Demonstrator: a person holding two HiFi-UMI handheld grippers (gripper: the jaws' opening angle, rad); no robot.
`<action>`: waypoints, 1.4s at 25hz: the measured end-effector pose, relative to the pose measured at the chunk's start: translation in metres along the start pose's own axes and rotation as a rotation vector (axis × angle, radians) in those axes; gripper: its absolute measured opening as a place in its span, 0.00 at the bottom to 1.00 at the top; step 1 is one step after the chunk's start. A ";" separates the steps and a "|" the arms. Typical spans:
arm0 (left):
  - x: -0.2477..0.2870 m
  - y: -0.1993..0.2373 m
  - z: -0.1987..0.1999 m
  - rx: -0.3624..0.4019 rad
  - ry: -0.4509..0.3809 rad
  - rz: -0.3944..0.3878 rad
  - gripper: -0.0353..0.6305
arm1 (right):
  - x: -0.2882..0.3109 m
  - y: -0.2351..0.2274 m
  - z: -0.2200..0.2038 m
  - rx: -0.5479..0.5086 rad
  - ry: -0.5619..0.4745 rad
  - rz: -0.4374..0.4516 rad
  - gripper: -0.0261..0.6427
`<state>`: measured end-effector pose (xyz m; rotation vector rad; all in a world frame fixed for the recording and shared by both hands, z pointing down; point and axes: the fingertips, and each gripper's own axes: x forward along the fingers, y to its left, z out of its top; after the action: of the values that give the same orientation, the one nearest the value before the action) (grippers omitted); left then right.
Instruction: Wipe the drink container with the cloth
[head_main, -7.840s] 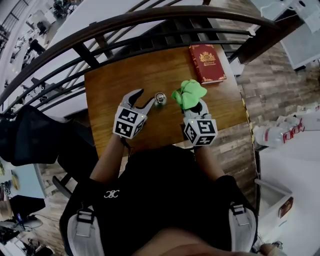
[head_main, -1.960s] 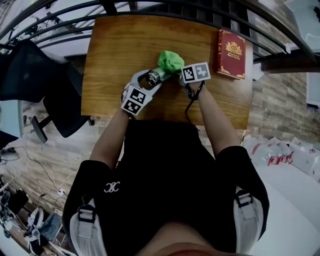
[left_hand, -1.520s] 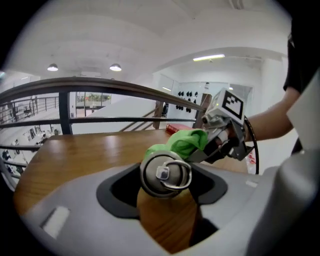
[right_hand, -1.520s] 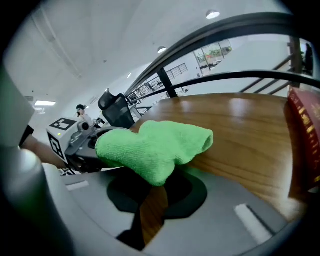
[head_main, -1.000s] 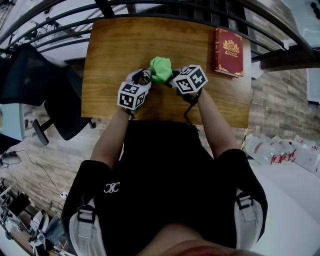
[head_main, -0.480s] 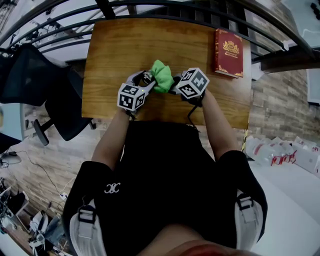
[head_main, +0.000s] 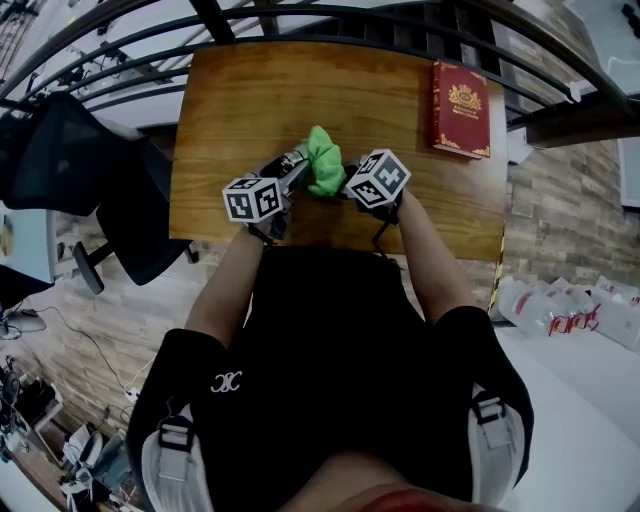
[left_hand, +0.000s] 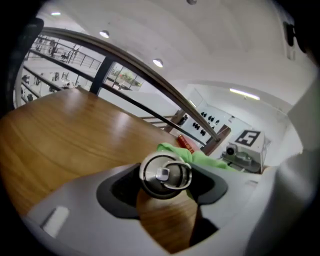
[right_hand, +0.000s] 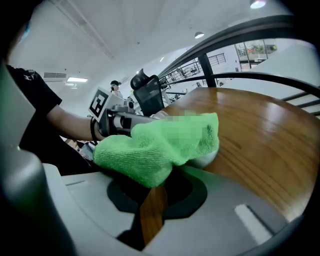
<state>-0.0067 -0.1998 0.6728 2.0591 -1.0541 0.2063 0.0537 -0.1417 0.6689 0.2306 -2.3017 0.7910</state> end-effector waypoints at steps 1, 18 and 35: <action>0.000 0.002 0.000 -0.039 -0.009 0.001 0.54 | 0.002 -0.001 -0.002 0.006 0.000 -0.006 0.11; -0.005 0.025 -0.001 -0.498 -0.084 0.022 0.54 | 0.022 -0.019 0.003 0.069 0.002 -0.128 0.11; -0.003 0.024 -0.001 -0.501 -0.024 0.039 0.54 | 0.059 -0.003 -0.007 0.120 0.065 -0.072 0.12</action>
<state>-0.0259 -0.2052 0.6863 1.5930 -1.0371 -0.0608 0.0140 -0.1373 0.7134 0.3351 -2.1750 0.8876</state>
